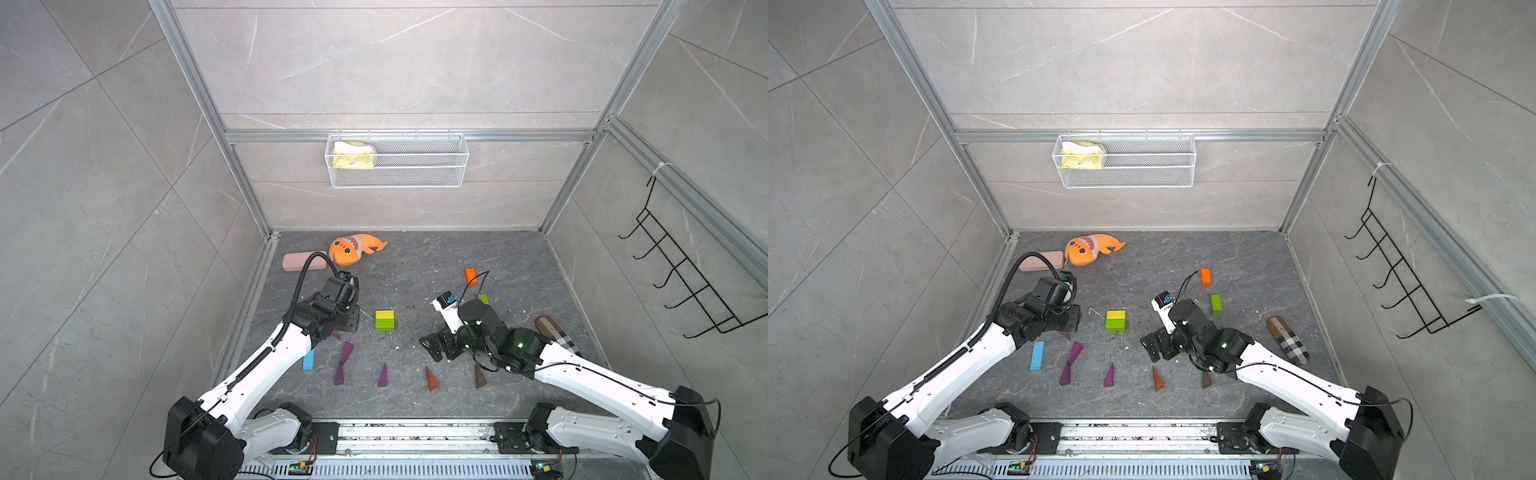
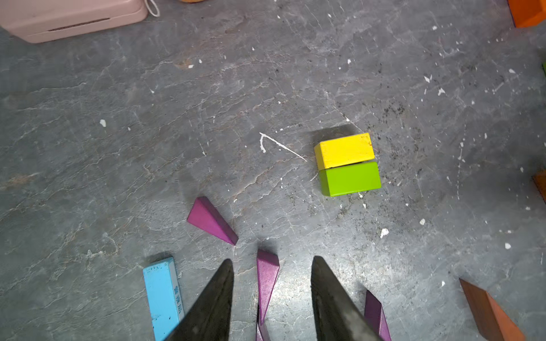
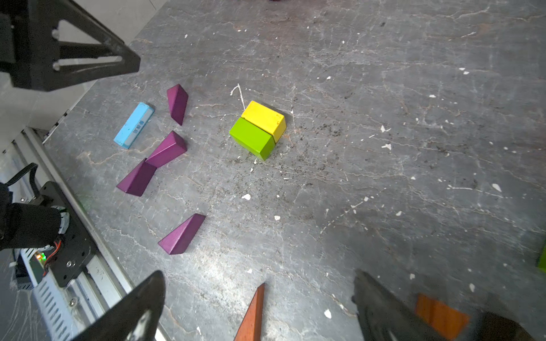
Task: Assemble a small pinwheel with building blocks
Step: Pick up the building block from the center of the board.
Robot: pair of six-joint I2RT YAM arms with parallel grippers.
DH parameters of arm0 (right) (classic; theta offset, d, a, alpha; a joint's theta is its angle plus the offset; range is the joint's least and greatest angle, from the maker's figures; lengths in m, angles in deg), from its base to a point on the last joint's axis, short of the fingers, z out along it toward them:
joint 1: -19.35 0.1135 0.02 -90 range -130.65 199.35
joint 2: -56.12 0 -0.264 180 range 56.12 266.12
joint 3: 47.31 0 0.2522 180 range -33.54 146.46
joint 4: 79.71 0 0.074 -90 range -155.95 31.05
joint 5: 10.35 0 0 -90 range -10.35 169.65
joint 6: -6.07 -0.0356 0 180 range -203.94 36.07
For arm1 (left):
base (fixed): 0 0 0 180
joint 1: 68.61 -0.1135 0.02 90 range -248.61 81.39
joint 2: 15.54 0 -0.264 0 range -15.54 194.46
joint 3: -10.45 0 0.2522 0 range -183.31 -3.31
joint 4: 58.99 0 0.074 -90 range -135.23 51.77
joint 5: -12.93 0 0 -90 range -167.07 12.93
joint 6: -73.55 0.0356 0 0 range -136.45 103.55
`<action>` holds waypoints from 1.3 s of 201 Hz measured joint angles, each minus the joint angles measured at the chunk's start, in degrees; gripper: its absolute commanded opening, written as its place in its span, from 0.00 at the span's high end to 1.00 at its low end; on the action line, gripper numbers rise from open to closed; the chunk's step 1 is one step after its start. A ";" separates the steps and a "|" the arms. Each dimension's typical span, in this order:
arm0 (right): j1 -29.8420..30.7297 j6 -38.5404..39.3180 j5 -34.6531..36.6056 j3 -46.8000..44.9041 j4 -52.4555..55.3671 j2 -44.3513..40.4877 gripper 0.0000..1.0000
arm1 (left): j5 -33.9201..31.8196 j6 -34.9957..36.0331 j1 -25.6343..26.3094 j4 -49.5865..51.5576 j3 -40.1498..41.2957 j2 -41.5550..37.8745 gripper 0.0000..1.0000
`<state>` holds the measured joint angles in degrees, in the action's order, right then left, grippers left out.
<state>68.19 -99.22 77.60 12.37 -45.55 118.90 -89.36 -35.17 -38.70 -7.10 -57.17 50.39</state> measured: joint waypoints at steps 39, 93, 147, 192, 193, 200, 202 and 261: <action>0.00 3.89 -0.85 -0.61 0.61 -0.28 0.00 | -4.61 -6.86 -1.44 2.47 -1.29 5.73 0.41; 0.00 6.54 -3.41 -2.10 -1.53 -0.28 0.00 | -6.14 -14.19 -3.56 6.99 -6.19 16.81 0.41; 0.00 6.45 -4.81 -5.49 -2.32 -0.61 0.00 | -8.70 -21.46 -6.27 6.75 -5.27 17.31 0.43; 0.00 6.29 -4.90 -5.70 -2.32 -0.94 0.00 | -5.62 -23.82 -10.45 2.36 -2.97 21.07 0.46; 0.00 6.29 -4.90 -5.70 -2.32 -0.94 0.00 | -5.60 -23.85 -10.49 2.27 -2.97 21.18 0.46; 0.00 6.29 -4.90 -5.77 -2.34 -0.94 0.00 | -5.40 -24.02 -10.82 1.88 -2.97 22.12 0.46; 0.00 6.29 -4.87 -5.81 -2.34 -0.94 0.00 | -5.31 -24.11 -10.93 1.77 -2.97 22.40 0.46; 0.00 6.10 -4.87 -6.93 -2.32 -0.92 0.00 | -3.85 -26.23 -11.04 -1.88 -0.59 23.50 0.48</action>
<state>68.19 -93.13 72.73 5.44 -47.87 117.99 -93.21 -61.40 -49.74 -8.98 -57.77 73.89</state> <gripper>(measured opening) 0.993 0.521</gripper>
